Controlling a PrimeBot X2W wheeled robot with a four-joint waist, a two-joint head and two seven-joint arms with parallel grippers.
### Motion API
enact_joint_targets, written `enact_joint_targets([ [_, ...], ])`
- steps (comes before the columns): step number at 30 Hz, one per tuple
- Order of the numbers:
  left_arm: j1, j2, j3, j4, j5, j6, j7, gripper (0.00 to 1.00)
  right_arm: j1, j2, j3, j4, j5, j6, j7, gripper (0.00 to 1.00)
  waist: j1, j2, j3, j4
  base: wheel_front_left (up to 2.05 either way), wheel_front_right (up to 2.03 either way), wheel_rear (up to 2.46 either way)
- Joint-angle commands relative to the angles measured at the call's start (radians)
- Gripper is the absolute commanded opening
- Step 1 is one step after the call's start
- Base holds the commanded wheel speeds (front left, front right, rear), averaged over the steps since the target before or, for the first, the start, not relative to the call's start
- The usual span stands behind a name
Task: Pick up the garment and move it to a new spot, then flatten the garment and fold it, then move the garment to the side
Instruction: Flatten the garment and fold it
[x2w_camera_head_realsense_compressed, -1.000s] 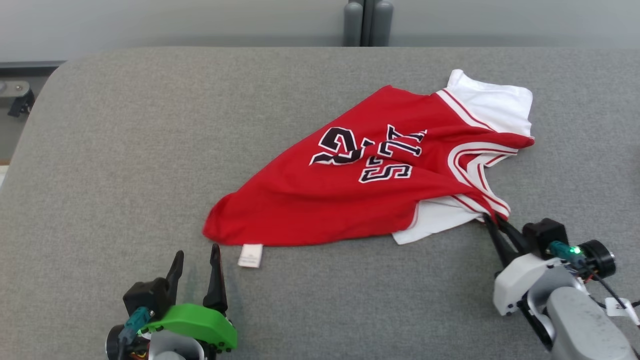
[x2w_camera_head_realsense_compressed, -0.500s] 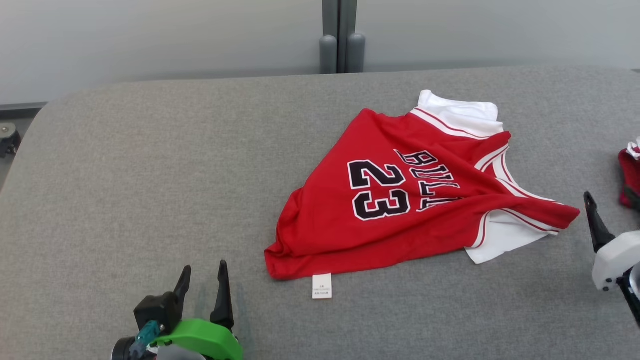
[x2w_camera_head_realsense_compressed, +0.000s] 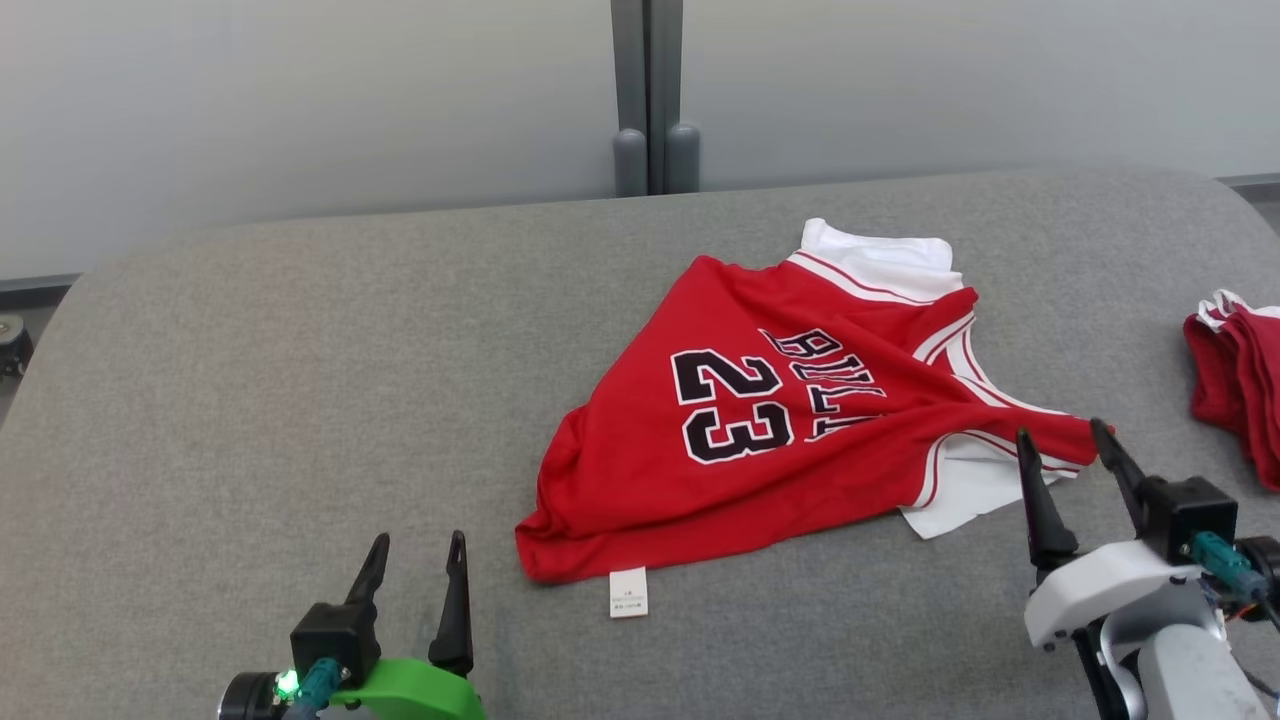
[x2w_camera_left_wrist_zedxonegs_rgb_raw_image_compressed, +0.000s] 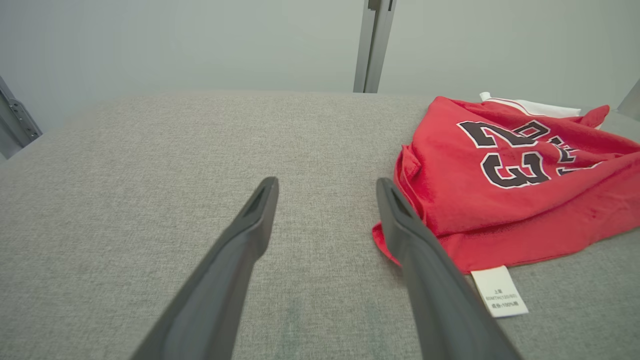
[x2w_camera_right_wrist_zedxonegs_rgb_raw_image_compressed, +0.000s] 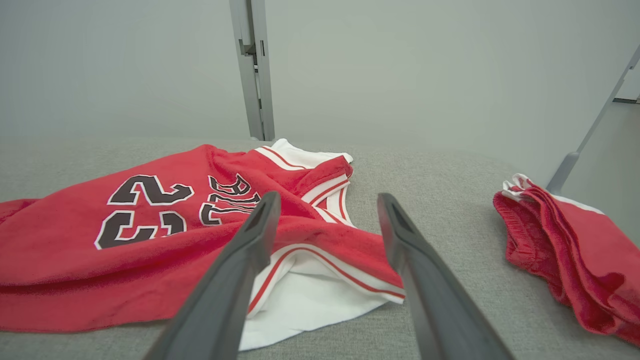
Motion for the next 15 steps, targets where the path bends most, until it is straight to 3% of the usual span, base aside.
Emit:
enact_joint_targets([
  [1,0.021,0.004,0.006,-0.002,0.015,0.004,0.0,1.0,0.031,0.008,-0.005,-0.001,0.0,-0.001,-0.004,1.0,0.0,0.0,-0.012,-0.006,0.0,0.0,0.0],
  [8,0.057,0.004,0.026,0.013,0.014,0.025,0.0,1.0,0.108,0.044,0.004,0.029,0.011,-0.001,-0.004,1.0,0.0,0.0,-0.026,-0.01,0.0,0.0,0.0],
  [15,0.047,0.004,0.008,0.025,-0.008,0.01,0.0,1.0,0.098,0.051,0.017,0.045,0.011,-0.001,-0.004,1.0,0.0,0.0,-0.013,-0.006,0.0,0.0,0.0],
])
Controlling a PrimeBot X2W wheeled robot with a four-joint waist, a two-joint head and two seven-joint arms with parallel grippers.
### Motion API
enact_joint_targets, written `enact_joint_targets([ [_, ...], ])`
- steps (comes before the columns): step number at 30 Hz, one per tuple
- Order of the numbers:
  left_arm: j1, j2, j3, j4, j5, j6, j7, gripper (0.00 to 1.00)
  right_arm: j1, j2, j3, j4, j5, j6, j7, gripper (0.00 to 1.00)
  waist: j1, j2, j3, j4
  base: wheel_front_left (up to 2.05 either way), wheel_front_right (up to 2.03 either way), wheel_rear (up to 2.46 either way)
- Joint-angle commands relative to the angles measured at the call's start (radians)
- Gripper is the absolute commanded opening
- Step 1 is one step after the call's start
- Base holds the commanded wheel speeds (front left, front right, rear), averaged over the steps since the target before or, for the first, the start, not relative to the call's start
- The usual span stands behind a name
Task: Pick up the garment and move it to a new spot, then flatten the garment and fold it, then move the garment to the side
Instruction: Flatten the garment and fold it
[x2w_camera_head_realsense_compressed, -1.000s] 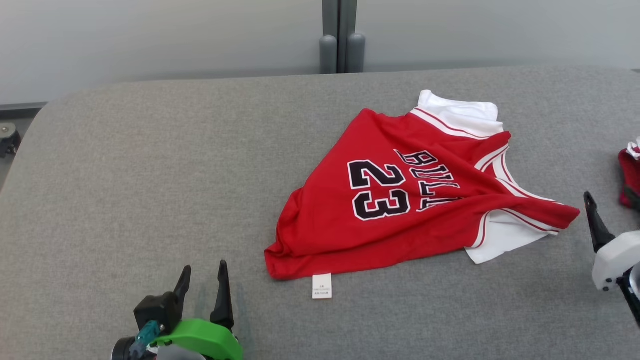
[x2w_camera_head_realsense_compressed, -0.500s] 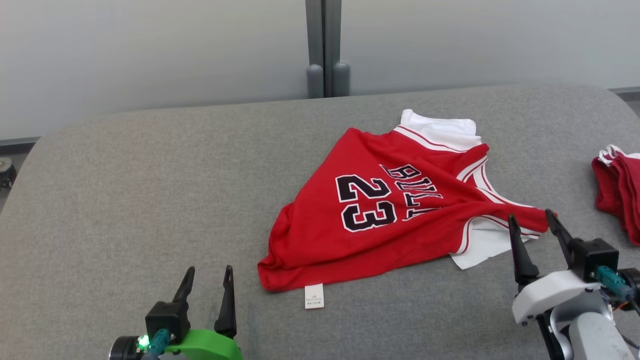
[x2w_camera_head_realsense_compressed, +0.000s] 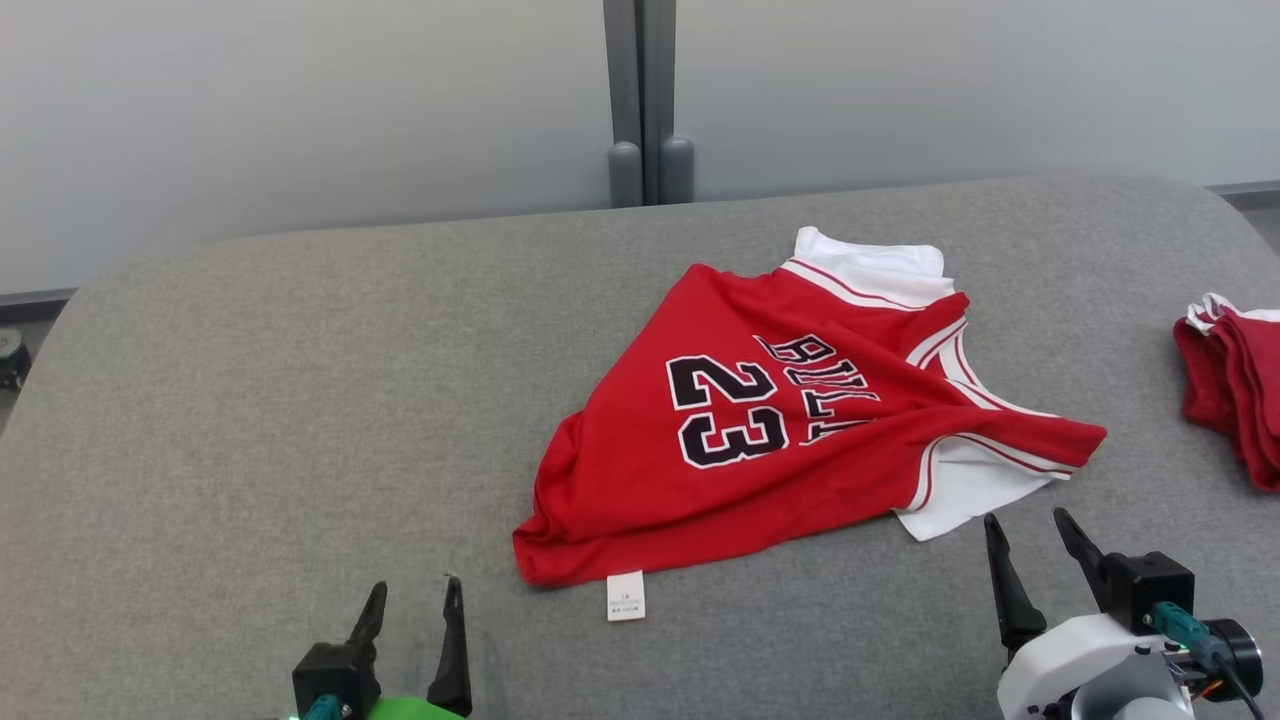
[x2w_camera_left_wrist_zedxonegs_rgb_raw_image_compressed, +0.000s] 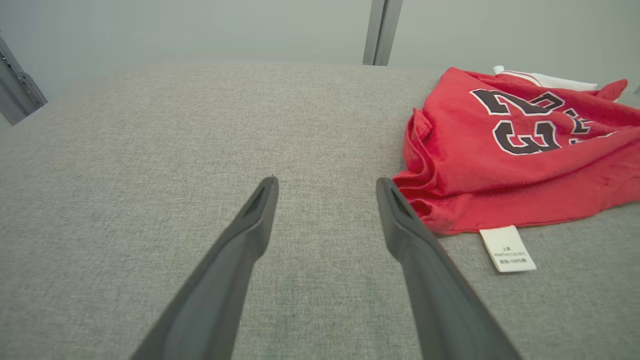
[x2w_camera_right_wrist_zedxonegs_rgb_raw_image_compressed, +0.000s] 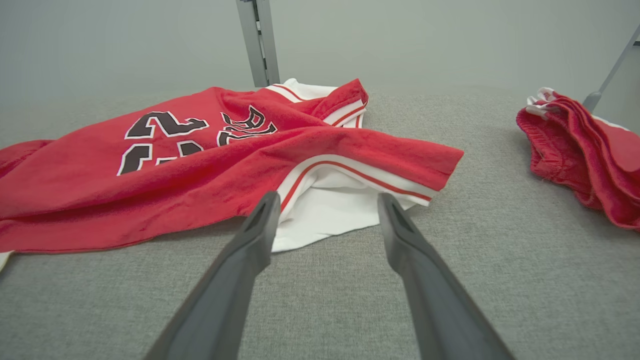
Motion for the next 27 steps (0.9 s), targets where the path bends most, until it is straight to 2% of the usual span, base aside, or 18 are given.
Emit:
enact_joint_targets([
  [1,-0.014,0.003,-0.011,0.01,-0.016,-0.012,0.0,1.0,-0.012,-0.001,0.003,0.004,0.004,-0.001,-0.004,1.0,0.0,0.0,0.007,0.003,0.0,0.0,0.0],
  [4,-0.045,0.003,-0.052,0.04,-0.057,-0.043,0.0,1.0,-0.025,0.0,0.011,0.013,0.0,-0.001,-0.004,1.0,0.0,0.0,0.023,0.005,0.0,0.0,0.0],
  [11,-0.139,0.004,-0.147,0.124,-0.145,-0.067,0.0,1.0,-0.058,0.0,0.034,0.022,0.009,-0.001,-0.004,1.0,0.0,0.0,0.094,-0.002,0.0,0.0,0.0],
  [21,-0.234,0.004,-0.222,0.212,-0.236,-0.074,0.0,1.0,-0.089,0.0,0.033,0.025,-0.001,-0.001,-0.004,1.0,0.0,0.0,0.158,-0.02,0.0,0.0,0.0],
  [27,-0.264,0.004,-0.27,0.314,-0.265,-0.052,0.002,1.0,-0.101,0.0,0.04,0.029,-0.001,-0.001,-0.004,1.0,0.0,0.0,0.171,-0.027,0.0,0.0,0.0],
])
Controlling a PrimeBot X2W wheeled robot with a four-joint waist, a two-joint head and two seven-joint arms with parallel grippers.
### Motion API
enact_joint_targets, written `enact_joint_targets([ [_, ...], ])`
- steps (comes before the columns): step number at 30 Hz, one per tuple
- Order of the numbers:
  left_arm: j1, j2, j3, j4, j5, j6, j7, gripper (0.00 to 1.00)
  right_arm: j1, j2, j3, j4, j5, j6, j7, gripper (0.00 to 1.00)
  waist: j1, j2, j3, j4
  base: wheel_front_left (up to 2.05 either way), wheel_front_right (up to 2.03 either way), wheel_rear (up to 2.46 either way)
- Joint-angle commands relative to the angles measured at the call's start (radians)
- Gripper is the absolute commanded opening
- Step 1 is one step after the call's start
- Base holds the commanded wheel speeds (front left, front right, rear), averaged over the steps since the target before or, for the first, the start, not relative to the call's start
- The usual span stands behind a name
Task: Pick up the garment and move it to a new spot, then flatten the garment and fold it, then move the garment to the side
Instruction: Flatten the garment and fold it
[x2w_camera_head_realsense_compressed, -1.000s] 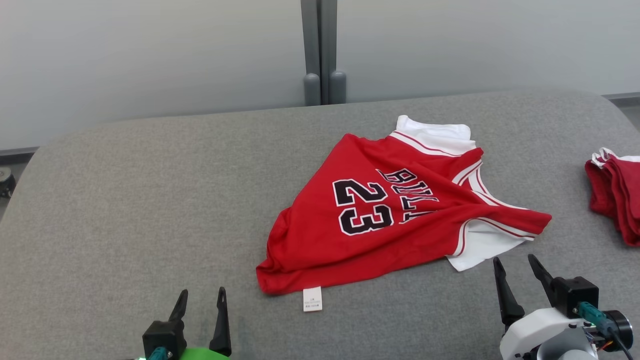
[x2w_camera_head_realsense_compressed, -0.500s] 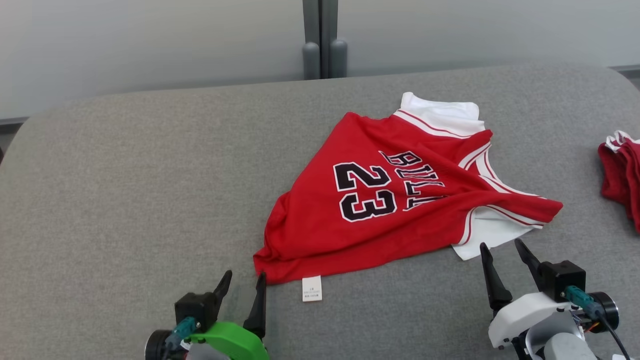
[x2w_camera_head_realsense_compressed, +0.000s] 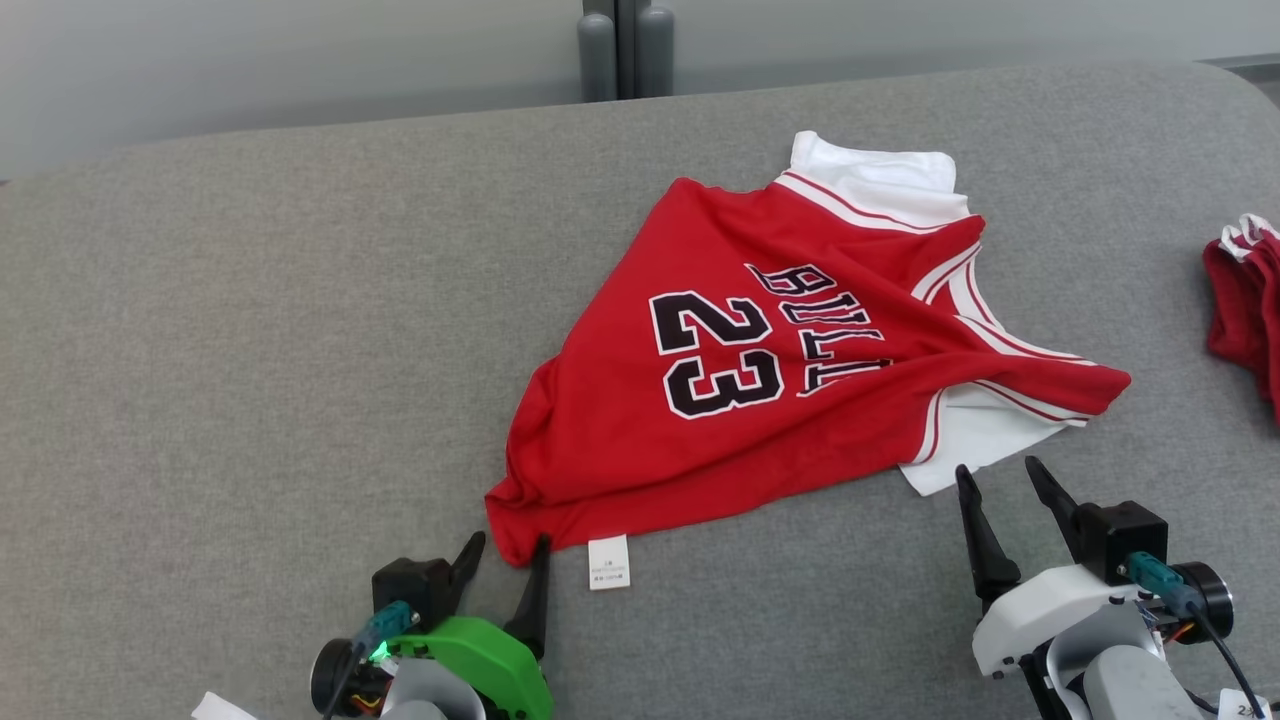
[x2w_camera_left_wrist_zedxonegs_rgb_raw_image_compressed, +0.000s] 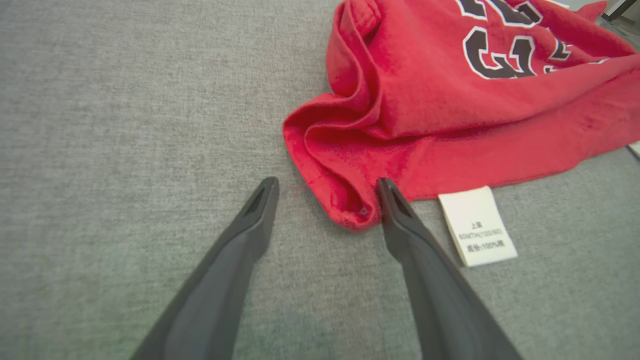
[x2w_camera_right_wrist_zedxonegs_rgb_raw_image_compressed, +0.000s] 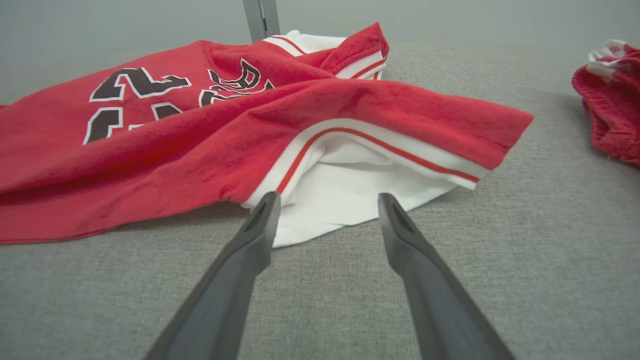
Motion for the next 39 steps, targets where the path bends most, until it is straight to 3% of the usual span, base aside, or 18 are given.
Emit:
enact_joint_targets([
  [1,-0.013,0.005,-0.01,0.033,-0.015,0.011,0.005,0.98,-0.011,-0.003,0.002,0.004,-0.001,-0.001,-0.005,1.0,0.0,0.0,0.003,-0.003,0.0,0.0,0.0],
  [2,-0.019,0.005,-0.017,0.046,-0.023,0.014,0.005,0.55,-0.012,-0.003,0.004,0.005,-0.002,-0.001,-0.005,1.0,0.0,0.0,0.003,-0.004,0.0,0.0,0.0],
  [4,-0.028,0.005,-0.036,0.078,-0.038,0.015,0.007,0.0,-0.011,-0.003,0.005,0.007,-0.004,-0.001,-0.005,1.0,0.0,0.0,0.004,-0.004,0.0,0.0,0.0],
  [7,-0.042,0.003,-0.064,0.109,-0.061,0.001,0.008,0.0,-0.012,-0.003,0.001,0.021,-0.007,-0.001,-0.005,1.0,0.0,0.0,0.004,0.001,0.0,0.0,0.0],
  [15,-0.048,0.006,-0.011,0.037,-0.037,0.028,0.003,0.0,-0.028,-0.004,0.015,0.063,0.018,-0.001,-0.004,1.0,0.0,0.0,0.016,0.023,0.0,0.0,0.0],
  [31,-0.031,0.007,0.027,0.007,0.011,0.003,0.004,0.0,-0.091,-0.004,0.027,0.231,-0.053,-0.002,0.003,0.99,0.0,0.0,0.06,0.037,0.0,0.0,0.0],
  [33,-0.033,0.007,0.031,0.009,0.015,0.003,0.004,0.0,-0.095,-0.003,0.035,0.264,-0.051,-0.002,0.006,0.66,0.0,0.0,0.063,0.038,0.0,0.0,0.0],
  [34,-0.034,0.007,0.033,0.01,0.018,0.003,0.004,0.0,-0.097,-0.003,0.042,0.28,-0.051,-0.002,0.006,0.43,0.0,0.0,0.064,0.038,0.0,0.0,0.0],
  [35,-0.035,0.007,0.035,0.013,0.021,0.003,0.004,0.0,-0.101,-0.002,0.051,0.301,-0.049,-0.001,0.01,0.0,0.0,0.0,0.066,0.039,0.0,0.0,0.0],
  [39,-0.027,0.008,0.051,0.025,0.027,0.006,0.004,0.0,-0.099,0.0,0.063,0.339,-0.036,-0.001,0.011,0.0,0.0,0.0,0.057,0.04,0.0,0.0,0.0],
])
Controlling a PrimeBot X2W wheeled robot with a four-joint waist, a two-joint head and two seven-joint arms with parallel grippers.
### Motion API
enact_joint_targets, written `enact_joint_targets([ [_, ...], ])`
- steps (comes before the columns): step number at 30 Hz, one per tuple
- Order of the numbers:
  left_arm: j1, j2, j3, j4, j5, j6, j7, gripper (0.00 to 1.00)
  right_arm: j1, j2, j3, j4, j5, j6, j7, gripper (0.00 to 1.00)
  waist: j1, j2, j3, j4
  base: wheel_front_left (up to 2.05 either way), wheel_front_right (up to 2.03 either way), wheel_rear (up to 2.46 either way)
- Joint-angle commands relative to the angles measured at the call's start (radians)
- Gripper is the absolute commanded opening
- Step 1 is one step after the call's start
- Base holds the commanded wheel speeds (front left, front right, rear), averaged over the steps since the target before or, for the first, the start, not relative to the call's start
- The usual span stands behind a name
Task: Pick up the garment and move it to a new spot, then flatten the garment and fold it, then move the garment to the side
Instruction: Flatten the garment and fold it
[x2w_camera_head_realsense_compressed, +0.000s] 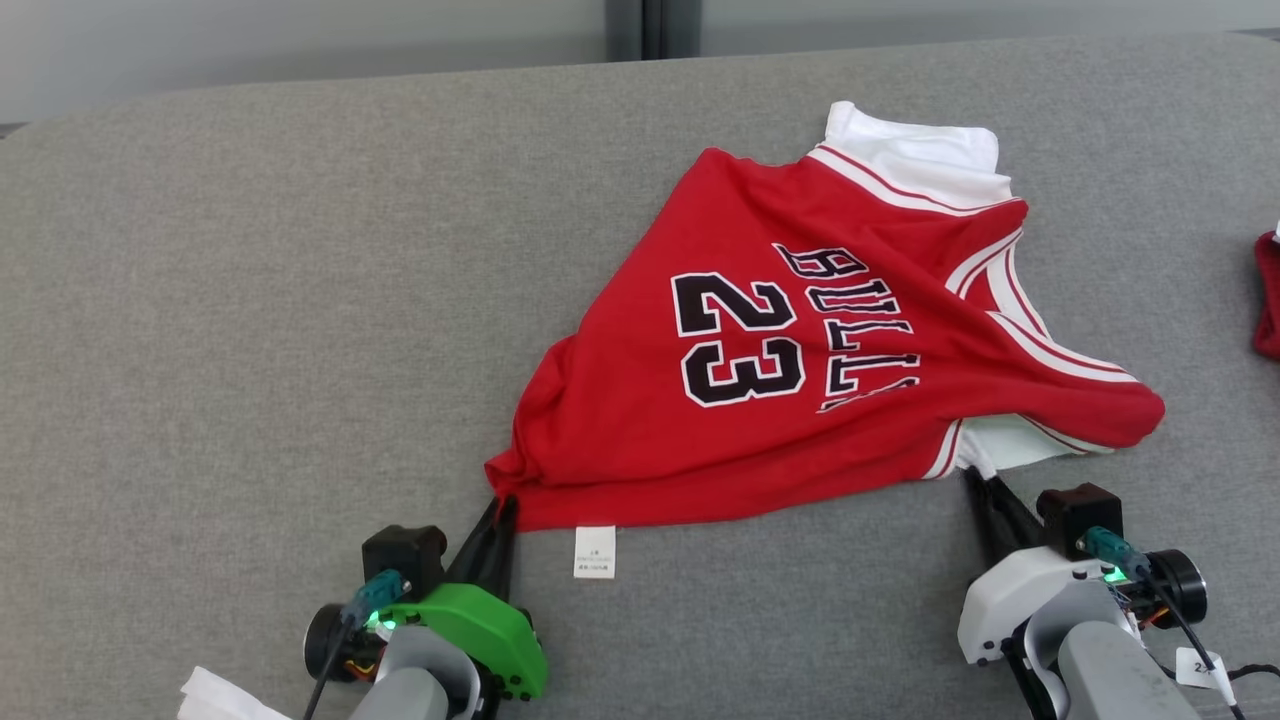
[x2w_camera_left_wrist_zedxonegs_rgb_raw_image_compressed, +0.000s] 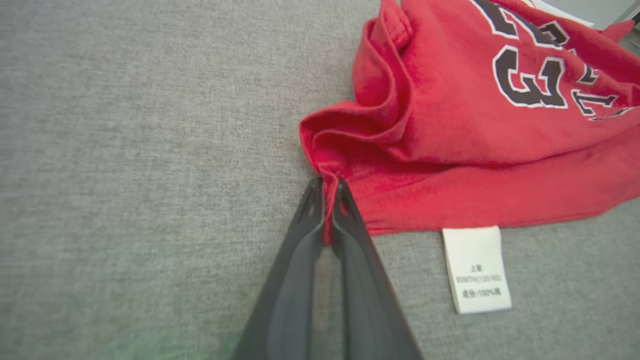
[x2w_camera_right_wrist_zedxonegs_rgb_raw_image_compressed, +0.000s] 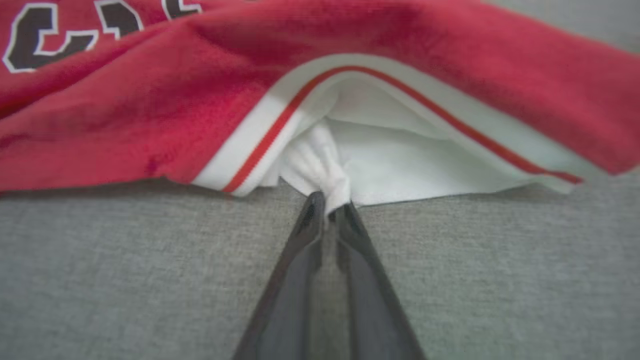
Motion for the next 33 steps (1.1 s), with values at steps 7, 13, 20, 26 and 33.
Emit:
enact_joint_targets([
  [7,0.074,0.012,0.041,0.003,0.008,-0.006,0.004,0.0,0.114,0.002,-0.059,-0.041,-0.017,-0.001,0.024,0.0,0.0,0.0,-0.066,-0.006,0.0,0.0,0.0],
  [13,0.134,0.01,0.061,-0.068,-0.018,-0.031,0.003,0.0,0.178,-0.012,-0.065,-0.251,0.019,-0.001,0.017,0.0,0.0,0.0,-0.142,-0.014,0.0,0.0,0.0],
  [20,0.16,0.01,0.077,-0.21,-0.14,-0.052,0.002,0.0,0.234,-0.059,-0.116,-0.522,0.088,-0.001,0.017,0.0,0.0,0.0,-0.216,-0.016,0.0,0.0,0.0],
  [26,0.044,0.043,0.103,-0.38,-0.223,-0.06,0.043,0.0,0.14,-0.147,-0.159,-0.658,0.124,-0.001,0.017,0.0,0.0,0.0,-0.242,-0.008,0.0,0.0,0.0],
  [33,-0.189,0.154,0.167,-0.616,-0.294,-0.045,0.219,0.0,-0.087,-0.271,-0.16,-0.772,0.152,-0.001,0.03,0.0,0.0,0.0,-0.262,-0.01,0.0,0.0,0.0],
])
